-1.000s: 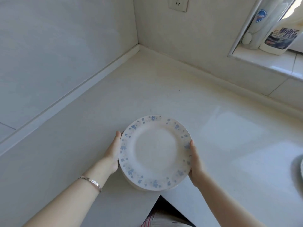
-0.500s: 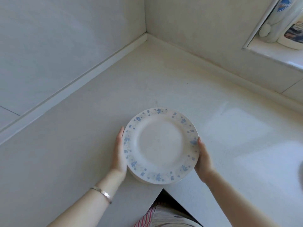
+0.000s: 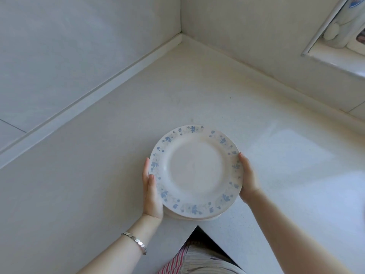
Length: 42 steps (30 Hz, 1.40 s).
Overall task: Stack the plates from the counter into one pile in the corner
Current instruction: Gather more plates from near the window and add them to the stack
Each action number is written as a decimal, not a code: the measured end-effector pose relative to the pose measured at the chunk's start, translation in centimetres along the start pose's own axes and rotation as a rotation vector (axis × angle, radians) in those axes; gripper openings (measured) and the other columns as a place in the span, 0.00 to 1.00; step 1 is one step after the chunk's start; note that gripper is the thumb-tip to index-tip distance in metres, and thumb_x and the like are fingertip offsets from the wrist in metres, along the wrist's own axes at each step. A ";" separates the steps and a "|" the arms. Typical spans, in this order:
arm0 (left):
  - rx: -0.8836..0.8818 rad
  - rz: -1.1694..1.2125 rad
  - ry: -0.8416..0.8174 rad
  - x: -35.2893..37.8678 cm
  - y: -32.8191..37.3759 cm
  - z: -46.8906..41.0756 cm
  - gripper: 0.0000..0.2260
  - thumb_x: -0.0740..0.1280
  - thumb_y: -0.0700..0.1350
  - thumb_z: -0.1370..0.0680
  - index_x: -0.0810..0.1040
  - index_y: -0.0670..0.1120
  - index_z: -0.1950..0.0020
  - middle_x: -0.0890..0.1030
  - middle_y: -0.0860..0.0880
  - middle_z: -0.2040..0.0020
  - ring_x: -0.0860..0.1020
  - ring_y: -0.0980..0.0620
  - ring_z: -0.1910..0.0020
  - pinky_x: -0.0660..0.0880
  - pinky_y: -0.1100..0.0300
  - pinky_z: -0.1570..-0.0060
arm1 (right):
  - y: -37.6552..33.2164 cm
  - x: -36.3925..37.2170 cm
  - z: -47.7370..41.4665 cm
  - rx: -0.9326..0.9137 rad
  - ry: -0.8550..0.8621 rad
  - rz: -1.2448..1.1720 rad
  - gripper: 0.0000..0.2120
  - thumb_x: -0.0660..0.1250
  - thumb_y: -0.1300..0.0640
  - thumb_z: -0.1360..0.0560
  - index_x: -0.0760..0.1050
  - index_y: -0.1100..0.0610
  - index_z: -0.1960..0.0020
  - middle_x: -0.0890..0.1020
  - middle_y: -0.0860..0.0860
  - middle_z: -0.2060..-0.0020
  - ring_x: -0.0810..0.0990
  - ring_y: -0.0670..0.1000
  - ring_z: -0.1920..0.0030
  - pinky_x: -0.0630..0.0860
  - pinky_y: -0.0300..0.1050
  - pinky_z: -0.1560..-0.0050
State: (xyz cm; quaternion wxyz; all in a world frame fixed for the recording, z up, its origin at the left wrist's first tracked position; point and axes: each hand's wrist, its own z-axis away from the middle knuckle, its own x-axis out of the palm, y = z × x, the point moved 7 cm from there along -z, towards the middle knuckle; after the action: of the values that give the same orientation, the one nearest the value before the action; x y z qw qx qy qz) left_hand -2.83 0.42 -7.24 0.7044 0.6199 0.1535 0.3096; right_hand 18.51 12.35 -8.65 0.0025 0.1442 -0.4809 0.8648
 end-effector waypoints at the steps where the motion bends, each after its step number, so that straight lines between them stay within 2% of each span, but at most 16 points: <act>1: -0.009 0.002 -0.004 0.0 0.0 0.0 0.19 0.54 0.52 0.26 0.60 0.58 0.35 0.62 0.53 0.28 0.60 0.54 0.27 0.57 0.58 0.28 | -0.1 0.1 0.2 0.007 0.004 -0.005 0.17 0.49 0.50 0.20 0.76 0.51 0.47 0.84 0.48 0.57 0.82 0.49 0.54 0.75 0.46 0.54; 6: -0.088 -0.054 0.021 -0.7 0.6 -0.6 0.19 0.54 0.45 0.27 0.65 0.49 0.36 0.69 0.49 0.33 0.67 0.51 0.32 0.63 0.55 0.32 | -1.6 -0.1 0.6 0.017 -0.036 0.090 0.16 0.53 0.50 0.23 0.77 0.52 0.45 0.83 0.51 0.51 0.80 0.52 0.49 0.75 0.47 0.51; 7: -0.073 -0.156 0.041 -0.9 1.1 -0.9 0.19 0.55 0.45 0.28 0.67 0.47 0.37 0.71 0.49 0.36 0.68 0.49 0.34 0.65 0.56 0.34 | -2.0 -0.2 0.7 0.019 -0.058 0.150 0.17 0.54 0.49 0.25 0.77 0.50 0.43 0.82 0.51 0.48 0.79 0.52 0.46 0.74 0.48 0.47; 9: 0.077 -0.550 0.084 -0.5 3.8 -1.6 0.19 0.55 0.45 0.27 0.71 0.40 0.39 0.72 0.47 0.42 0.67 0.45 0.36 0.63 0.60 0.39 | -2.9 -0.9 0.9 0.027 -0.048 0.292 0.16 0.57 0.51 0.27 0.78 0.46 0.44 0.81 0.48 0.44 0.77 0.51 0.41 0.71 0.47 0.40; 11: 0.334 -0.841 0.064 2.1 7.1 -2.5 0.20 0.55 0.45 0.28 0.73 0.34 0.44 0.73 0.37 0.44 0.65 0.47 0.42 0.61 0.59 0.41 | -4.0 -2.2 1.3 0.041 0.051 0.410 0.11 0.60 0.55 0.25 0.79 0.48 0.48 0.81 0.46 0.47 0.76 0.49 0.44 0.71 0.38 0.47; 13: 0.418 -0.867 -0.111 6.3 9.2 -3.4 0.12 0.56 0.42 0.27 0.76 0.38 0.51 0.77 0.39 0.52 0.69 0.50 0.55 0.65 0.61 0.49 | -4.8 -3.7 2.0 0.059 0.171 0.487 0.11 0.60 0.58 0.23 0.78 0.55 0.44 0.81 0.51 0.49 0.77 0.51 0.49 0.69 0.33 0.60; 15: 0.250 -0.807 -0.411 11.7 8.8 -3.6 0.09 0.57 0.39 0.24 0.74 0.48 0.58 0.79 0.48 0.62 0.72 0.51 0.68 0.70 0.60 0.59 | -5.0 -5.9 3.0 0.102 0.261 0.516 0.12 0.60 0.59 0.23 0.77 0.60 0.43 0.81 0.55 0.51 0.78 0.52 0.53 0.69 0.33 0.64; 17: 0.087 -0.881 -0.709 17.2 7.2 -2.1 0.10 0.57 0.39 0.22 0.71 0.52 0.59 0.78 0.50 0.66 0.74 0.51 0.74 0.73 0.60 0.62 | -4.8 -8.5 4.8 0.147 0.327 0.501 0.11 0.60 0.60 0.23 0.77 0.60 0.44 0.81 0.55 0.53 0.78 0.52 0.55 0.70 0.36 0.62; 19: 0.013 -0.976 -0.934 22.0 4.9 0.4 0.06 0.57 0.41 0.22 0.72 0.49 0.56 0.78 0.50 0.65 0.75 0.52 0.73 0.74 0.60 0.63 | -4.6 -11.6 7.3 0.193 0.397 0.485 0.10 0.60 0.60 0.24 0.77 0.59 0.45 0.81 0.54 0.54 0.79 0.52 0.56 0.70 0.39 0.61; 22: -0.175 -0.987 -1.159 27.5 1.4 5.5 0.04 0.56 0.41 0.22 0.70 0.47 0.54 0.76 0.51 0.65 0.76 0.54 0.71 0.68 0.63 0.71 | -4.2 -16.8 12.2 0.227 0.533 0.426 0.10 0.61 0.60 0.24 0.77 0.59 0.46 0.81 0.55 0.55 0.78 0.51 0.59 0.70 0.39 0.62; 28: -0.258 -1.057 -1.360 35.6 -3.7 16.1 0.09 0.55 0.39 0.23 0.70 0.48 0.60 0.76 0.50 0.64 0.75 0.55 0.67 0.67 0.64 0.69 | -2.5 -29.5 24.1 0.256 0.792 0.341 0.09 0.61 0.59 0.25 0.78 0.58 0.49 0.81 0.52 0.59 0.78 0.49 0.62 0.70 0.40 0.62; 32: -0.261 -1.116 -1.406 39.8 -7.2 22.4 0.09 0.56 0.40 0.23 0.71 0.49 0.62 0.77 0.50 0.65 0.76 0.54 0.67 0.68 0.63 0.69 | 0.6 -38.8 31.1 0.261 1.016 0.136 0.12 0.61 0.61 0.25 0.77 0.64 0.45 0.78 0.54 0.64 0.76 0.52 0.66 0.72 0.42 0.63; 34: -0.280 -1.130 -1.387 41.4 -8.7 24.9 0.08 0.58 0.41 0.22 0.72 0.48 0.61 0.78 0.50 0.64 0.77 0.54 0.66 0.69 0.63 0.68 | 2.7 -42.8 33.6 0.238 1.116 -0.099 0.16 0.60 0.62 0.24 0.71 0.70 0.40 0.76 0.58 0.63 0.76 0.55 0.65 0.76 0.53 0.53; 36: -0.279 -1.156 -1.377 42.6 -9.9 26.9 0.07 0.58 0.42 0.22 0.72 0.47 0.58 0.78 0.50 0.63 0.77 0.52 0.64 0.70 0.62 0.66 | 4.2 -46.1 35.3 0.200 1.217 -0.352 0.20 0.60 0.62 0.23 0.66 0.73 0.36 0.78 0.66 0.49 0.79 0.62 0.51 0.73 0.57 0.38; 38: -0.273 -1.186 -1.368 43.5 -10.8 28.5 0.05 0.58 0.43 0.22 0.72 0.47 0.56 0.79 0.50 0.62 0.78 0.51 0.61 0.71 0.62 0.65 | 5.1 -49.1 36.3 0.147 1.310 -0.567 0.21 0.60 0.61 0.23 0.64 0.70 0.32 0.71 0.67 0.35 0.74 0.62 0.37 0.72 0.51 0.36; 42: -0.297 -1.199 -1.307 44.3 -11.7 30.0 0.07 0.58 0.43 0.22 0.72 0.48 0.59 0.79 0.48 0.61 0.78 0.50 0.61 0.71 0.61 0.64 | 5.6 -54.0 35.1 0.023 1.274 -0.866 0.23 0.61 0.58 0.22 0.64 0.63 0.30 0.69 0.61 0.31 0.71 0.57 0.33 0.70 0.46 0.39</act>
State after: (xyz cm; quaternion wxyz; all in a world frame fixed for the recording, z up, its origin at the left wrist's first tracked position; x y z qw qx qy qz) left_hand 51.77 4.41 -5.64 0.7675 0.3907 -0.0215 -0.5078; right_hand 78.15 -12.66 -9.49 0.6156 -0.2062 -0.2785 0.7078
